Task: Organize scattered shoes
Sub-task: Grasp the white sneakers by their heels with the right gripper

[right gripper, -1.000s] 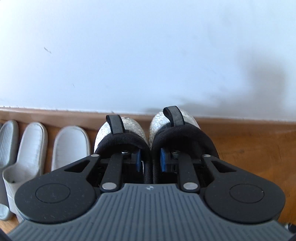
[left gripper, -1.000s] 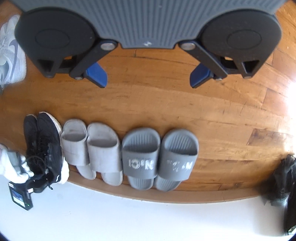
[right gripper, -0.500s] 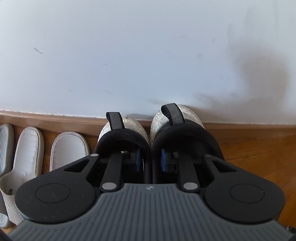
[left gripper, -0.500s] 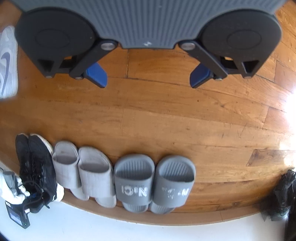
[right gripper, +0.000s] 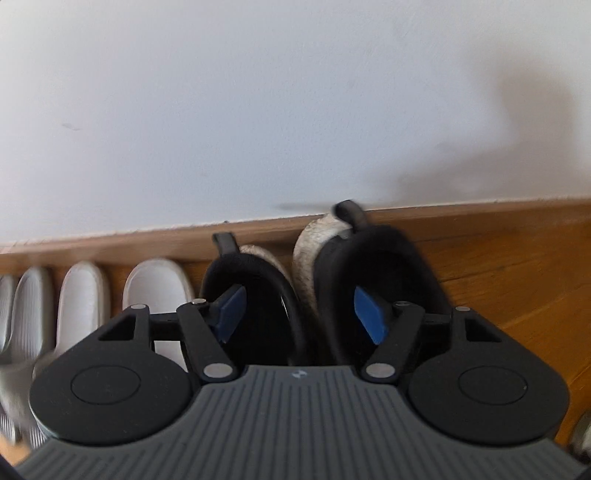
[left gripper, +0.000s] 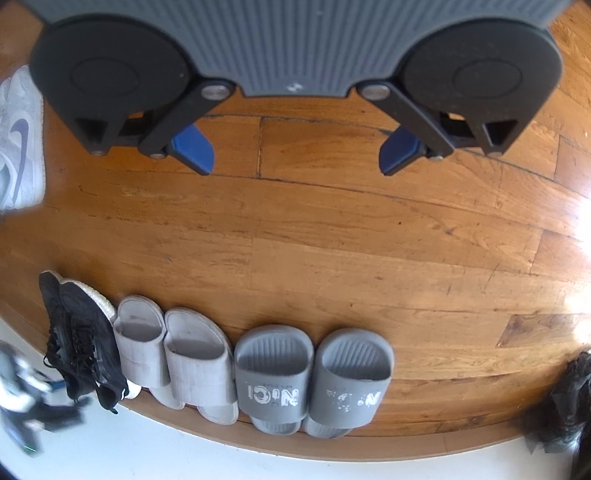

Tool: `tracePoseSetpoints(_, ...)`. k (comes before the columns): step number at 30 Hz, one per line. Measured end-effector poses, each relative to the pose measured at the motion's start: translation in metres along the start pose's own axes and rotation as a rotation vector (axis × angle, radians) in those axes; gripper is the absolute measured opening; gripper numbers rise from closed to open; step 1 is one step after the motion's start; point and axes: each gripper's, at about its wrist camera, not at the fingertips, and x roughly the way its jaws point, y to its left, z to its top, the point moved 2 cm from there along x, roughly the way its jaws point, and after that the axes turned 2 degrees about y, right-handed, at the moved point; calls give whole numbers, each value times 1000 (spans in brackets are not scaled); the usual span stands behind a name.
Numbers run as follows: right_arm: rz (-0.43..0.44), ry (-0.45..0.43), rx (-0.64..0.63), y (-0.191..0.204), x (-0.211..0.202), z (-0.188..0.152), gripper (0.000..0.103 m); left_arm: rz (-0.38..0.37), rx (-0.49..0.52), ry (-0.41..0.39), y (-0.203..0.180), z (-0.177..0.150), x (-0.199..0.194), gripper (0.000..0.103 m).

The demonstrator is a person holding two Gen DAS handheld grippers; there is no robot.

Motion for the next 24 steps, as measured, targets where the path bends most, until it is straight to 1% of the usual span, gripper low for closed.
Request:
tracePoseSetpoints(1,42,-27,-35,-14,-29,-17,73,0,-6,3,3,-4,-1,97)
tracePoseSetpoints(2,57,-45,-63,-32,-51,-36,77,0,-8,6,3,-5,-1,97)
tracePoseSetpoints(3,47,-55,-84,-51,-67,-58,84,-4,-13,19,4,-9,0,97)
tracePoseSetpoints(5,24,-61,-120,-88,-95,-100,86,-9,-20,44,4,-17,2,97)
tracePoseSetpoints(7,-19,-33,-123,-121,-108,-143,85,-10,-17,69,-2,-23,4,97)
tracePoseSetpoints(9,-78,-9,-66,-163,-121,-198,85,-14,-15,82,-8,-25,4,97)
tracePoseSetpoints(10,-95,-3,6,-185,-130,-227,85,-22,-11,82,-15,-25,3,97)
tracePoseSetpoints(11,-89,4,93,-204,-140,-254,85,-34,-2,75,-26,-25,-1,97)
tracePoseSetpoints(12,-70,6,159,-217,-148,-272,85,-39,2,71,-30,-24,-4,97)
tracePoseSetpoints(14,-31,3,238,-227,-162,-294,85,-68,31,51,-56,-27,-16,97)
tracePoseSetpoints(15,-16,0,248,-228,-170,-302,85,-79,41,44,-64,-30,-20,97)
tracePoseSetpoints(17,10,-7,252,-225,-190,-314,85,-112,87,37,-93,-41,-34,97)
tracePoseSetpoints(19,37,-15,208,-217,-203,-316,85,-144,145,43,-116,-54,-47,97)
tracePoseSetpoints(20,49,-15,182,-212,-205,-316,85,-149,160,43,-121,-58,-50,97)
tracePoseSetpoints(22,74,-13,133,-204,-209,-317,85,-147,222,43,-134,-73,-61,97)
tracePoseSetpoints(24,90,-12,86,-193,-203,-313,85,-134,231,56,-136,-81,-64,97)
